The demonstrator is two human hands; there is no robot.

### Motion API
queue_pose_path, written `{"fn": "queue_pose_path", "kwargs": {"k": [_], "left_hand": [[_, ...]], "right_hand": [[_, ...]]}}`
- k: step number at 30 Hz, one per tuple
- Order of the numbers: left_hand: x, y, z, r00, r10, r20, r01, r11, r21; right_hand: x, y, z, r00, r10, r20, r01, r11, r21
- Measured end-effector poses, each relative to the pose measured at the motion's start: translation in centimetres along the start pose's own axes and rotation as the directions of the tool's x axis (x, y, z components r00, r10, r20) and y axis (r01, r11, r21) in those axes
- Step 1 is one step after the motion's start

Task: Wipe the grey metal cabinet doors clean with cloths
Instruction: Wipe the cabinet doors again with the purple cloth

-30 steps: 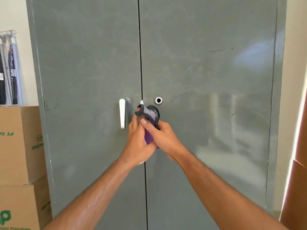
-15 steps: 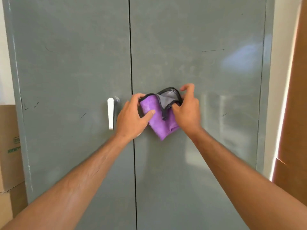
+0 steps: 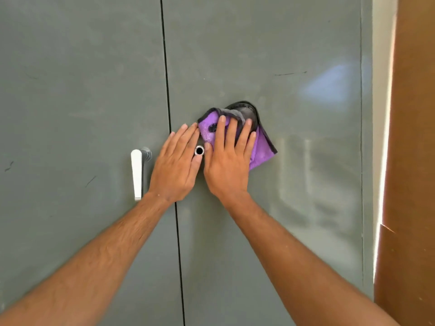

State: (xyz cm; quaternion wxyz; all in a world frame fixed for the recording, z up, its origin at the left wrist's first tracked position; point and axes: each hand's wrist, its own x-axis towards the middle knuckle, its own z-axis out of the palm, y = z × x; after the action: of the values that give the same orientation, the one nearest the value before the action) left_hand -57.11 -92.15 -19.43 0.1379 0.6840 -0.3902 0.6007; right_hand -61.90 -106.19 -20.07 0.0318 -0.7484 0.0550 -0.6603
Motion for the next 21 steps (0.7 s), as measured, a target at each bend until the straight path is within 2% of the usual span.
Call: {"fn": "queue_pose_path", "kwargs": {"k": [3, 4, 5, 7, 9, 10, 11, 12, 14, 15, 16, 17, 19, 21], "left_hand": [[0.0, -0.3, 0.6, 0.998, 0.039, -0.04, -0.038, 0.999, 0.015], [-0.1, -0.4, 0.8, 0.998, 0.042, -0.046, -0.041, 0.999, 0.022], [0.0, -0.4, 0.9, 0.998, 0.044, -0.05, -0.043, 0.999, 0.025], [-0.1, -0.3, 0.9, 0.998, 0.043, -0.056, -0.042, 0.999, 0.027], [-0.1, -0.2, 0.8, 0.997, 0.049, -0.053, -0.048, 0.998, 0.032], [-0.1, -0.2, 0.8, 0.997, 0.049, -0.051, -0.047, 0.998, 0.032], [0.0, -0.2, 0.8, 0.998, 0.046, -0.052, -0.045, 0.998, 0.033], [0.0, -0.2, 0.8, 0.998, 0.045, -0.052, -0.043, 0.998, 0.036], [-0.1, -0.3, 0.8, 0.997, 0.051, -0.055, -0.048, 0.998, 0.046], [-0.1, -0.3, 0.8, 0.997, 0.052, -0.06, -0.049, 0.998, 0.048], [0.0, -0.5, 0.7, 0.997, 0.055, -0.061, -0.052, 0.997, 0.049], [0.0, -0.4, 0.7, 0.997, 0.057, -0.056, -0.055, 0.997, 0.046], [0.0, -0.2, 0.7, 0.997, 0.052, -0.053, -0.05, 0.998, 0.044], [0.0, -0.1, 0.7, 0.998, 0.046, -0.049, -0.044, 0.998, 0.05]], "right_hand": [[-2.4, 5.2, -0.6, 0.945, -0.321, 0.058, 0.325, 0.942, -0.082], [-3.9, 8.0, -1.2, 0.937, -0.342, 0.072, 0.349, 0.93, -0.116], [-4.6, 11.0, -2.2, 0.954, -0.291, 0.065, 0.298, 0.943, -0.149], [-3.3, 16.0, -4.1, 0.998, -0.057, 0.013, 0.058, 0.978, -0.202], [1.4, 17.2, -4.8, 0.967, 0.244, -0.079, -0.254, 0.95, -0.183], [4.0, 16.2, -4.7, 0.933, 0.346, -0.103, -0.358, 0.922, -0.144], [5.7, 14.7, -4.6, 0.921, 0.377, -0.099, -0.387, 0.915, -0.118], [6.2, 13.5, -4.2, 0.945, 0.314, -0.094, -0.324, 0.937, -0.129], [3.2, 13.3, -3.6, 0.999, -0.052, 0.006, 0.052, 0.98, -0.19], [0.4, 14.5, -3.8, 0.973, -0.217, 0.081, 0.229, 0.952, -0.202], [-2.7, 16.6, -4.2, 0.946, -0.301, 0.121, 0.321, 0.923, -0.215], [-5.2, 19.1, -5.3, 0.945, -0.291, 0.148, 0.319, 0.918, -0.235], [-6.5, 23.6, -7.1, 0.992, -0.075, 0.102, 0.101, 0.955, -0.28], [-3.0, 25.2, -7.9, 0.985, 0.17, 0.011, -0.16, 0.946, -0.281]]}}
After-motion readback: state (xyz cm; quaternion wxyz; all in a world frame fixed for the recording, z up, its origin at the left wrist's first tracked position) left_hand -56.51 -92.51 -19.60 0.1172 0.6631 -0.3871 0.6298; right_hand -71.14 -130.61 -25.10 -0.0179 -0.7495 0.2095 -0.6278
